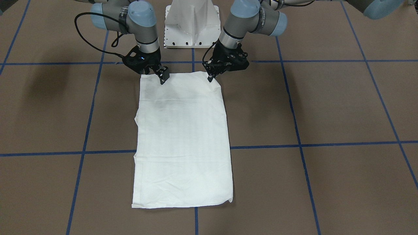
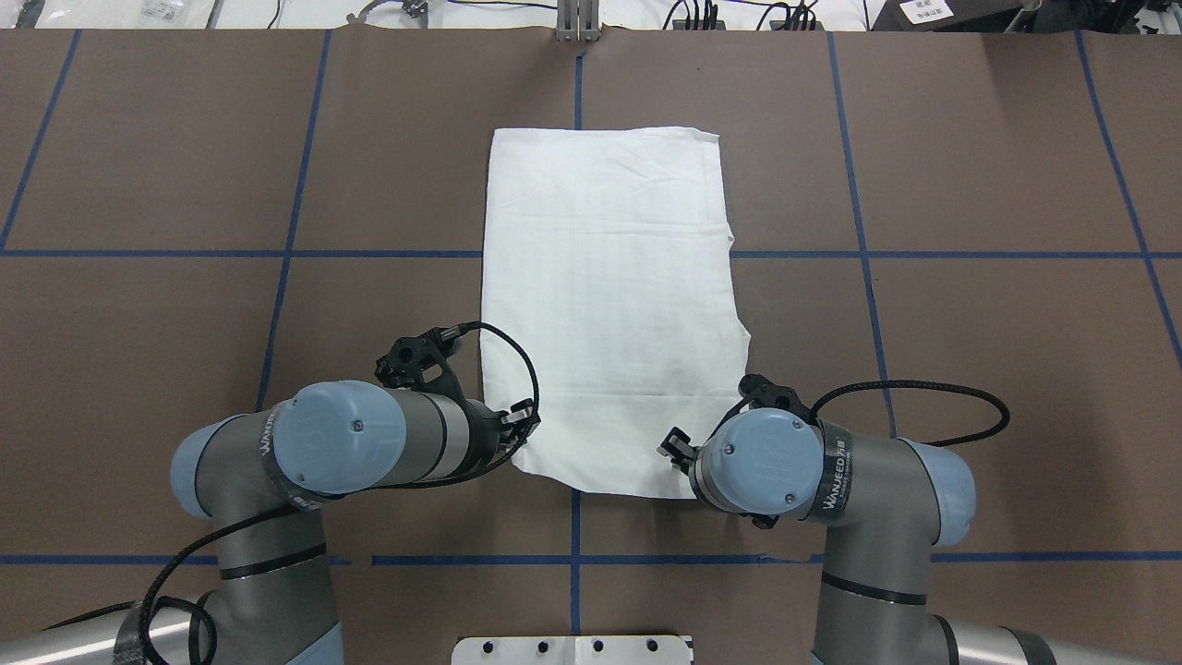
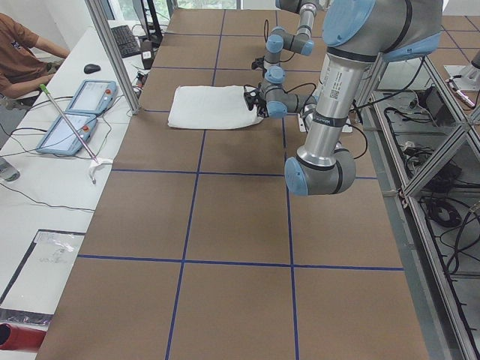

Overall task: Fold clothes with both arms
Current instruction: 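Grasp both near corners of the shirt with the left and right grippers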

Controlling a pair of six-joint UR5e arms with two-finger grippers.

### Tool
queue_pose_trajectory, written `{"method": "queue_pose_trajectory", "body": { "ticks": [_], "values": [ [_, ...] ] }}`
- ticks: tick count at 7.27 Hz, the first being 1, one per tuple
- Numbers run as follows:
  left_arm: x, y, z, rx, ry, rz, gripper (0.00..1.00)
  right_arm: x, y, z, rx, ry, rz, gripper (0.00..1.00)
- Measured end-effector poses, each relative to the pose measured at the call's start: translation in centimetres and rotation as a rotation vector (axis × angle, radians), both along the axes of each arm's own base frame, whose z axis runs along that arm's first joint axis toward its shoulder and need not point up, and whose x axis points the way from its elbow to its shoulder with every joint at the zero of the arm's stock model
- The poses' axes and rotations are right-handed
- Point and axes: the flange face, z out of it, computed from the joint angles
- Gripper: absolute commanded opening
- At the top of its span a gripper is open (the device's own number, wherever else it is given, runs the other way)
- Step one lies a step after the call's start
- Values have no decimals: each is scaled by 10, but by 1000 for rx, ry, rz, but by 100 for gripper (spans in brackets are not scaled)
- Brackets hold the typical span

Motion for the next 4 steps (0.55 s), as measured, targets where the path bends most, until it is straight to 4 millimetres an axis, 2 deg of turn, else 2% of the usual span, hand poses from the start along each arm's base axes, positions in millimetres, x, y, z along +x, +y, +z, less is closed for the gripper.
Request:
{"method": "queue_pose_trajectory", "body": {
  "ticks": [1, 4],
  "values": [
    [0, 0, 0, 0, 0, 0, 0, 0, 0, 0, -1, 4, 0, 91],
    [0, 0, 0, 0, 0, -1, 0, -2, 2, -2, -10, 21, -1, 56]
  ]
}}
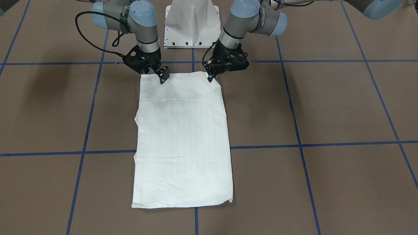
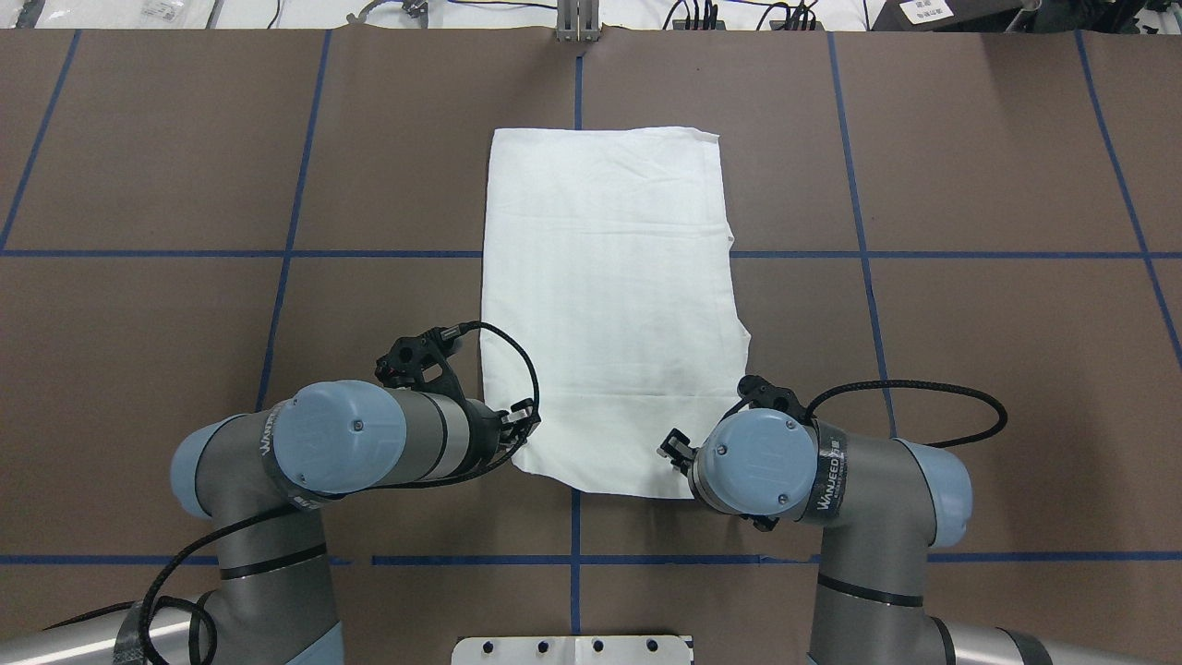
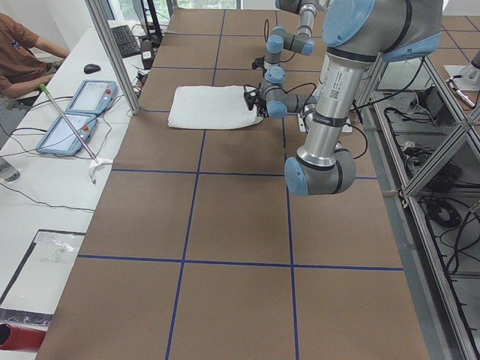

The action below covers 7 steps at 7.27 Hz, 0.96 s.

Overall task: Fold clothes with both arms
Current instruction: 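Grasp both near corners of the shirt with the left and right grippers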

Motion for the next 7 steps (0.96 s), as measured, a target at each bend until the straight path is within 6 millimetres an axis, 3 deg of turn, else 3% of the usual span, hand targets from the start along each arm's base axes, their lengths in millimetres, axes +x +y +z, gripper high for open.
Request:
{"method": "queue_pose_trajectory", "body": {
  "ticks": [4, 7],
  "values": [
    [0, -1, 0, 0, 0, -1, 0, -2, 2, -1, -3, 0, -2, 20],
    [0, -1, 0, 0, -1, -1, 0, -1, 2, -10, 1, -17, -1, 10]
  ]
}}
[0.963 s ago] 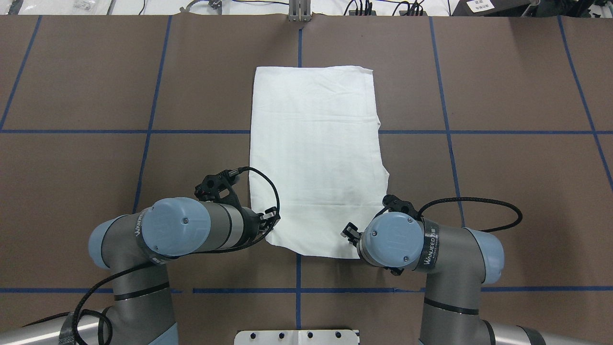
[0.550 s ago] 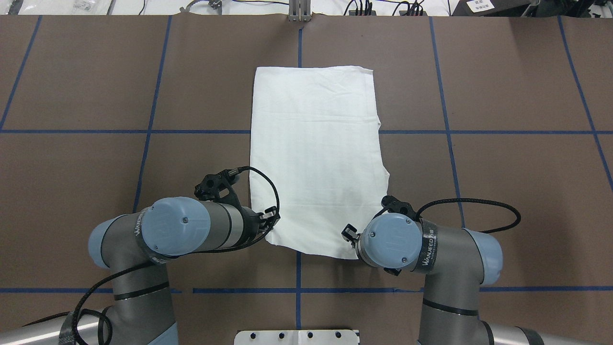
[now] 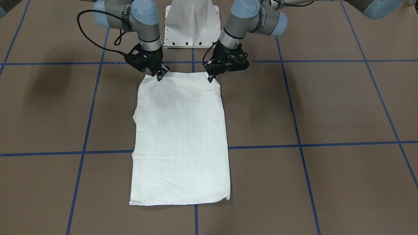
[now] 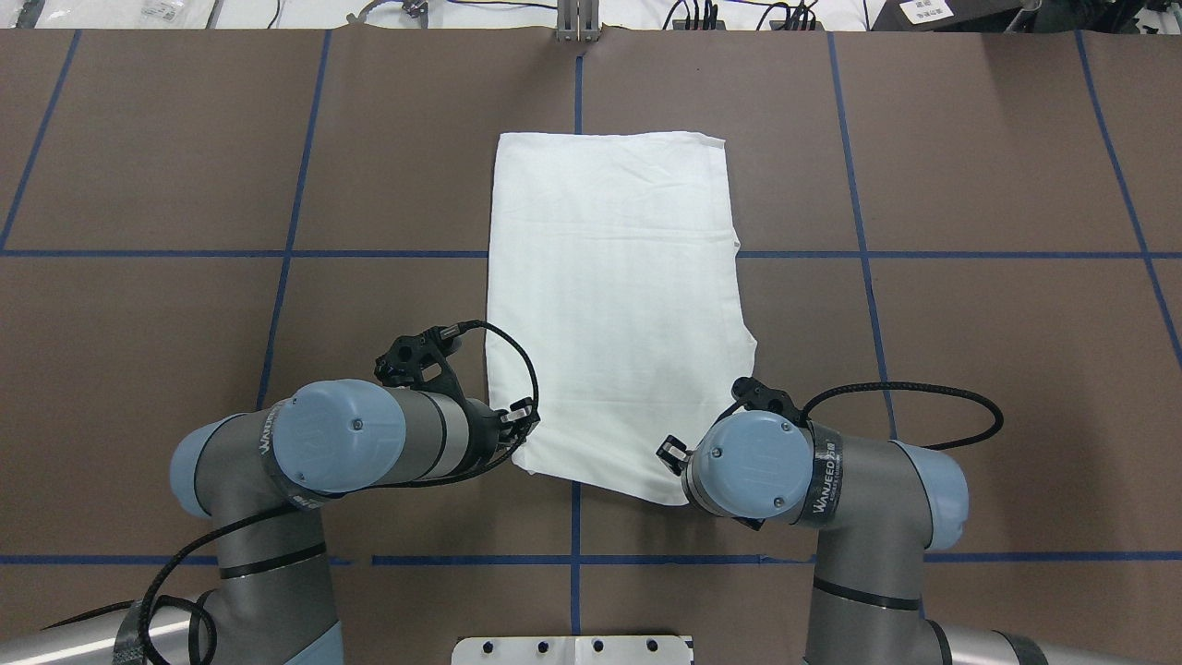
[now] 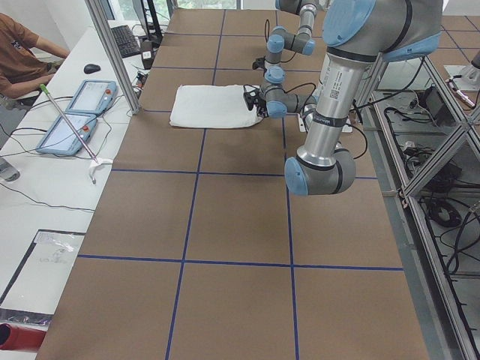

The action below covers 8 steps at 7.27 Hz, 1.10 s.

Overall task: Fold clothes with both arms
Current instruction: 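Grasp both near corners of the shirt with the left and right grippers, then lift the near edge with both grippers and fold it away from the robot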

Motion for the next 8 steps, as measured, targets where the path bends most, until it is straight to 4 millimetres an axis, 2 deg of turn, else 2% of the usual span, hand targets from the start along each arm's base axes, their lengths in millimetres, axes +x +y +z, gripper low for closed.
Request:
{"method": "queue_pose_trajectory", "body": {
  "ticks": [3, 5, 8],
  "values": [
    [0, 0, -1, 0, 1, 0, 0, 0, -6, -15, 7, -23, 10, 0],
    [-4, 1, -7, 4, 14, 1, 0, 6, -10, -23, 10, -37, 20, 0],
    [-38, 19, -32, 13, 78, 30, 0, 30, -1, -45, 12, -81, 12, 0]
  ]
}}
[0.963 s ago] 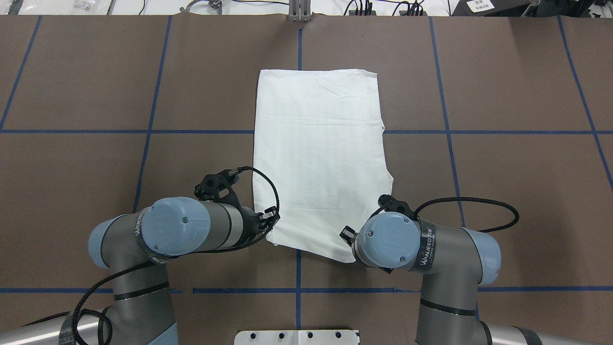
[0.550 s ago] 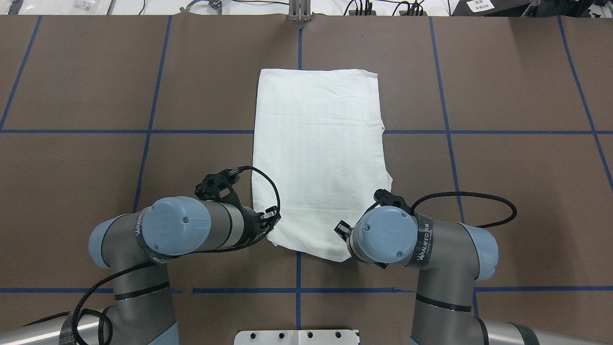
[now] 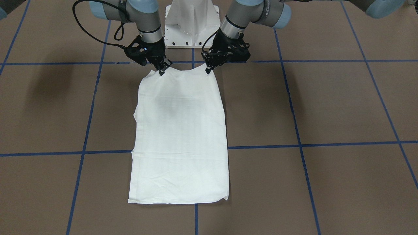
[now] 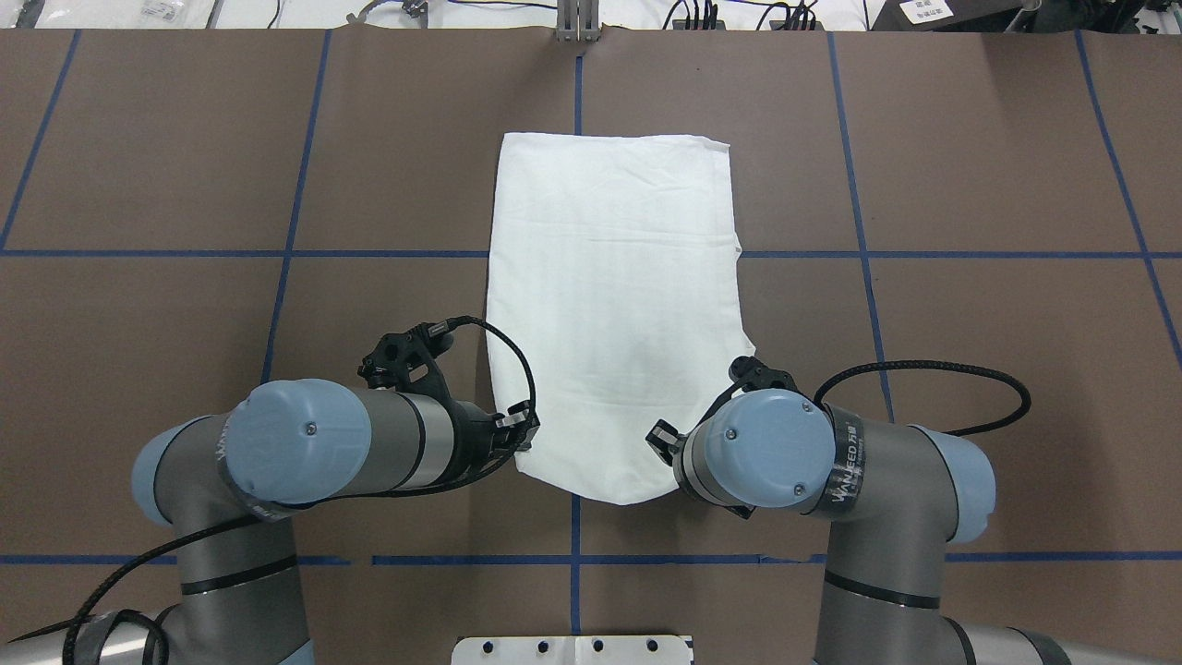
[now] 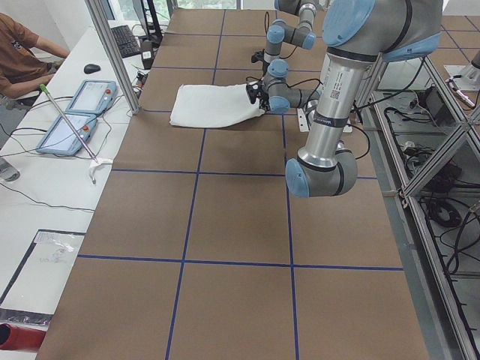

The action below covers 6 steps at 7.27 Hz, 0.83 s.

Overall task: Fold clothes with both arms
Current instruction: 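Lift the near edge with both grippers and fold it away from the robot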

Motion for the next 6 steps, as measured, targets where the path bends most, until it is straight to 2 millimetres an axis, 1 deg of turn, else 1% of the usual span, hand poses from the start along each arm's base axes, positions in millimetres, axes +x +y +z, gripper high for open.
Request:
{"method": "queue_pose_trajectory", "body": {
  "ticks": [1, 2, 3, 4, 5, 6],
  "values": [
    [-11, 14, -10, -2, 19, 24, 0, 12, 10, -13, -2, -36, -21, 0],
    [-19, 36, -21, -4, 37, 59, 0, 28, 29, -29, -15, -90, -70, 0],
    [-29, 67, -32, -4, 58, 111, 0, 39, 56, -44, -25, -138, -130, 0],
    [-46, 99, -44, -4, 74, 166, 0, 50, 80, -57, -28, -180, -180, 0],
    [-66, 122, -56, -9, 81, 206, 0, 61, 97, -67, -30, -213, -211, 0],
    [-80, 133, -62, -19, 79, 225, 0, 66, 104, -71, -34, -226, -221, 0]
  ]
}}
